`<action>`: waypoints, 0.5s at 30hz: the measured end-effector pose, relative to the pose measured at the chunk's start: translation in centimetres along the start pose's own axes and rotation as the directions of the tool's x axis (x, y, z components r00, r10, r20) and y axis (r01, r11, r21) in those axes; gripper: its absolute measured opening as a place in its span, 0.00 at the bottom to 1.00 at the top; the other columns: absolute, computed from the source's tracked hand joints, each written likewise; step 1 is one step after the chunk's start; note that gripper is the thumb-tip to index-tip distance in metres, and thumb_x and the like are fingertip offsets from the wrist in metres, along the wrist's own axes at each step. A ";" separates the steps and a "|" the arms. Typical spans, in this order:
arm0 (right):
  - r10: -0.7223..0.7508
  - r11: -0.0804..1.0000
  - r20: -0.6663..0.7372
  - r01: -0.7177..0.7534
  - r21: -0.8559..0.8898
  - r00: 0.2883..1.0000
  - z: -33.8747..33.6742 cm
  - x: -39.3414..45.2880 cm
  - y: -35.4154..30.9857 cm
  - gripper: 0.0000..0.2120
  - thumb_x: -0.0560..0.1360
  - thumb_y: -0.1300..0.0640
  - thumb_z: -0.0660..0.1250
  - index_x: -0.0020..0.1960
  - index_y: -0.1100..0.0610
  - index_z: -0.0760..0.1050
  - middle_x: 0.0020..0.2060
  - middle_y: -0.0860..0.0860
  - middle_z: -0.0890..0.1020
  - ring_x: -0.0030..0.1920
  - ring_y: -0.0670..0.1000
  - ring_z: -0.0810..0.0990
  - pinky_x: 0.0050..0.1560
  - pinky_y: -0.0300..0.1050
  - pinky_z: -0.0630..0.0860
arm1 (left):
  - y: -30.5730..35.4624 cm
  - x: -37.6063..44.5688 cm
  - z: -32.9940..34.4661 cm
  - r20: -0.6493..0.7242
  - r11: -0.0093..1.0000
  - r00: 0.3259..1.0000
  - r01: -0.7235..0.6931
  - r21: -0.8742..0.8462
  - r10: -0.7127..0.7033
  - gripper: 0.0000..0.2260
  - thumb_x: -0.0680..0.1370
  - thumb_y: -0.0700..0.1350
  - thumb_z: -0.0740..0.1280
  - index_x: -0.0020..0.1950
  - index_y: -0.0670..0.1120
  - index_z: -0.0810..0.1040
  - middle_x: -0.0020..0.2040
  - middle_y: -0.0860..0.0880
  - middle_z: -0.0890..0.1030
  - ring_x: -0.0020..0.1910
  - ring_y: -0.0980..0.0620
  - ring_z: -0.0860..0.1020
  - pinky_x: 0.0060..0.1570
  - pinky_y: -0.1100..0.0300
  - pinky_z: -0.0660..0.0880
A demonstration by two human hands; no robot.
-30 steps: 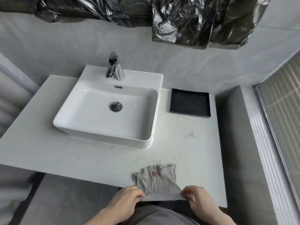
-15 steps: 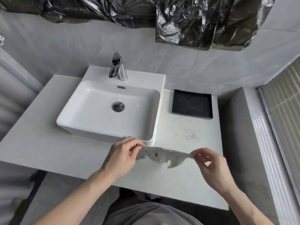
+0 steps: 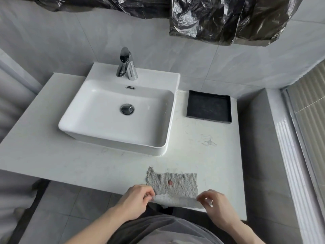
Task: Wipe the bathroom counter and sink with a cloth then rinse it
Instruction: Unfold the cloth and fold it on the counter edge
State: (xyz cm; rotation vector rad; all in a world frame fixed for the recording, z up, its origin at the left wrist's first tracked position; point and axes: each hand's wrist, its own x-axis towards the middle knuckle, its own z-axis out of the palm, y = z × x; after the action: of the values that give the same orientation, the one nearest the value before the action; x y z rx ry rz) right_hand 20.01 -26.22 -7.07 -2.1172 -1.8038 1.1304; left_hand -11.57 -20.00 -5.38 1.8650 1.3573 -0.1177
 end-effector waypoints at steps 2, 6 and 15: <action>0.023 1.000 0.009 -0.023 -0.001 1.000 0.5 1.0 -0.3 0.13 0.77 0.56 0.71 0.42 0.37 0.81 0.43 0.36 0.85 0.43 0.35 0.81 0.47 0.29 0.75 | -0.4 0.8 0.3 -0.017 0.999 0.999 0.041 -0.021 -0.042 0.09 0.82 0.45 0.64 0.49 0.60 0.76 0.49 0.61 0.78 0.43 0.67 0.76 0.43 0.73 0.72; 0.081 0.996 -0.055 -0.079 0.035 0.995 0.1 4.2 -1.4 0.12 0.77 0.57 0.70 0.46 0.39 0.80 0.41 0.37 0.84 0.43 0.37 0.82 0.45 0.26 0.73 | -1.5 3.4 -0.1 -0.117 0.997 0.990 0.081 -0.005 -0.081 0.08 0.81 0.45 0.64 0.51 0.57 0.80 0.50 0.61 0.82 0.46 0.63 0.80 0.50 0.60 0.79; 0.270 0.955 0.002 -0.268 -0.125 0.963 2.3 7.7 -1.2 0.33 0.78 0.56 0.69 0.79 0.52 0.61 0.73 0.52 0.69 0.72 0.57 0.69 0.70 0.48 0.70 | -0.7 6.4 1.5 -0.128 0.941 0.989 -0.023 0.338 0.071 0.24 0.72 0.34 0.64 0.64 0.54 0.74 0.61 0.55 0.71 0.61 0.51 0.70 0.61 0.57 0.70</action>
State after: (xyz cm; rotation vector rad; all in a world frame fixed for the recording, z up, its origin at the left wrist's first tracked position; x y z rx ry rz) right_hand 17.64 -19.82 -11.40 -2.4940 -1.6702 1.1238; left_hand -8.92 -16.04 -10.03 2.2241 1.4558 -0.2095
